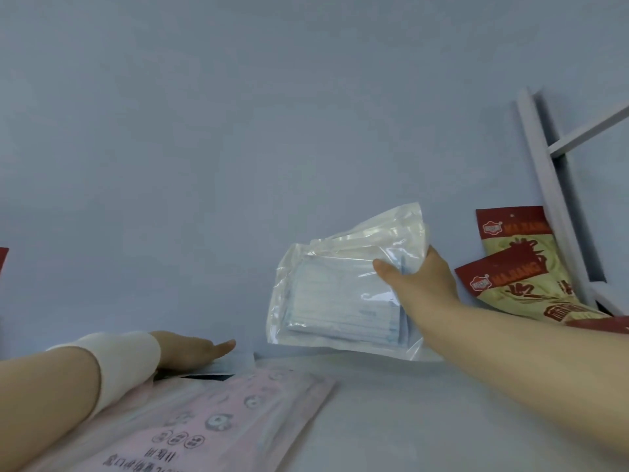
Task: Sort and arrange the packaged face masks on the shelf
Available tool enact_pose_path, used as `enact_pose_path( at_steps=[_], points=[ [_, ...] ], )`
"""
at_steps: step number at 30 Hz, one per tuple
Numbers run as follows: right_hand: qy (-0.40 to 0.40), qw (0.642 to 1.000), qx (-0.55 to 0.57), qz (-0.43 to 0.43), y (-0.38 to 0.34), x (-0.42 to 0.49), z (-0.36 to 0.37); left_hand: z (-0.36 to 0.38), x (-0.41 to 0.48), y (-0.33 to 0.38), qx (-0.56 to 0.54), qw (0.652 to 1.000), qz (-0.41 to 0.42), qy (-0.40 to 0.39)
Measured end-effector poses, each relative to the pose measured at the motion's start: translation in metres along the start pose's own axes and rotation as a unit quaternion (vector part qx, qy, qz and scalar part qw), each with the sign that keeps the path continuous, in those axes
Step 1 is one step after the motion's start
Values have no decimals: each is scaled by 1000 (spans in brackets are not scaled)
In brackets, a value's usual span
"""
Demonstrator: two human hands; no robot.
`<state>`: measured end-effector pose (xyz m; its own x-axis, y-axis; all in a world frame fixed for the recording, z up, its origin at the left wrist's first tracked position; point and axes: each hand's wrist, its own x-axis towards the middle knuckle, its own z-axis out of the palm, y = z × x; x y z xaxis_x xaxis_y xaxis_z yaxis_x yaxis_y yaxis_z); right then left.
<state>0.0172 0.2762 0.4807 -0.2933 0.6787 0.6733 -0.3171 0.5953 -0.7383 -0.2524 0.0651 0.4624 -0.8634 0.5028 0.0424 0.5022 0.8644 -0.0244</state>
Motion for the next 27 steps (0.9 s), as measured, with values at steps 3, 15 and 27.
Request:
enact_pose_path(
  at_steps=[3,15,27],
  points=[
    [1,1000,2,-4,1,1,0,0,3,4,12,998,37,54],
    [4,1000,-10,-13,6,2,3,-53,-29,37,-113,884,139,432],
    [-115,993,35,-3,4,4,-6,-94,-83,147,-86,781,262,561]
  ],
)
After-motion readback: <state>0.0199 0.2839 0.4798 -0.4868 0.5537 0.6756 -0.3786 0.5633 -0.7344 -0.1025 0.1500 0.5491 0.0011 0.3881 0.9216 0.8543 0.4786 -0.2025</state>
